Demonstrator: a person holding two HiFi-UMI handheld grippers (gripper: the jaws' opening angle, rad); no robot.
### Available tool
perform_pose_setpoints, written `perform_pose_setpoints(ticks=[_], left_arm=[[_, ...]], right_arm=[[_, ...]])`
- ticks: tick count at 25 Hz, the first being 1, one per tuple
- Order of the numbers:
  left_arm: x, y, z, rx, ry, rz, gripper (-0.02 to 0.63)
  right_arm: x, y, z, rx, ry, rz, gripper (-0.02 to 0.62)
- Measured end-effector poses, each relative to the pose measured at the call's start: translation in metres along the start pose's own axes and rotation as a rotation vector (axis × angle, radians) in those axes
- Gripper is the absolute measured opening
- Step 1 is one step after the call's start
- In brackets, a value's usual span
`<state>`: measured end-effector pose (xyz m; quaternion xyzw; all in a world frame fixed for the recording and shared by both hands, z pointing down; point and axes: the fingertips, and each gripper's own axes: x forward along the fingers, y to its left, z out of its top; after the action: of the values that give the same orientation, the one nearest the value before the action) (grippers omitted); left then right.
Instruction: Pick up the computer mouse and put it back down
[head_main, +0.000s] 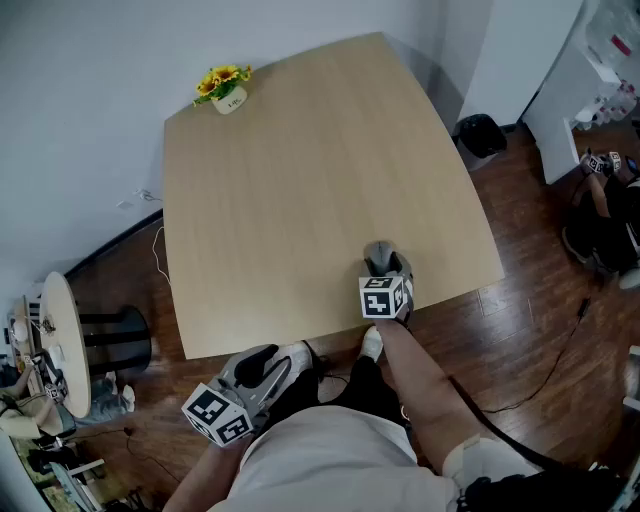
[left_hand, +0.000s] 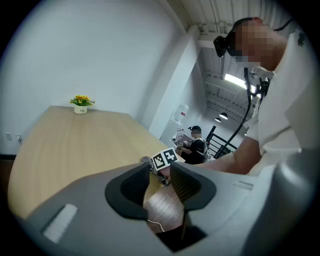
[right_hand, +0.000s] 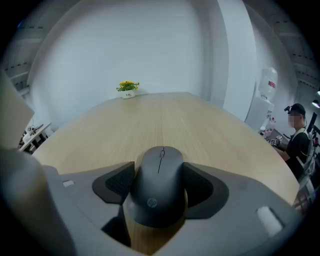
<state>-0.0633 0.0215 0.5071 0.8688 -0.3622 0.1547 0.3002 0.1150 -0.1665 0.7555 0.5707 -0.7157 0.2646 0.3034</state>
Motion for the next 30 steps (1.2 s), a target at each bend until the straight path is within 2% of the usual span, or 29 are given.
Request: perform_pose_setpoints(ticks=[8,15,18,22,26,30], left_arm=[[0.012,0.002,0.014,0.049,-0.011,-0.060,0.111],[-0.006,0.015,0.020,0.081,-0.040,-0.107,0.112],[-0.016,0.028,0.020,0.094,-0.059,-0.124,0.110],[-0.031,0.042,0.025,0.105,-0.067,-0.156,0.110],[-0.036,0.058,0.037,0.115,-0.081,-0.219,0.112],[-0.040,0.063,0.041,0.138,-0.081,-0.266,0.112]], right_arm=[[0.002,0.004,-0.007,-0.031,0.043,0.057,0.300],[-0.012,0.000,-0.007,-0.025,0.055,0.075,0.299],[-0.046,0.010,0.007,-0.015,0.012,0.102,0.299],[-0.119,0.041,0.039,-0.042,-0.066,0.144,0.299],[-0.195,0.070,0.071,-0.053,-0.135,0.144,0.299],[-0.257,0.094,0.079,-0.041,-0.175,0.140,0.299]])
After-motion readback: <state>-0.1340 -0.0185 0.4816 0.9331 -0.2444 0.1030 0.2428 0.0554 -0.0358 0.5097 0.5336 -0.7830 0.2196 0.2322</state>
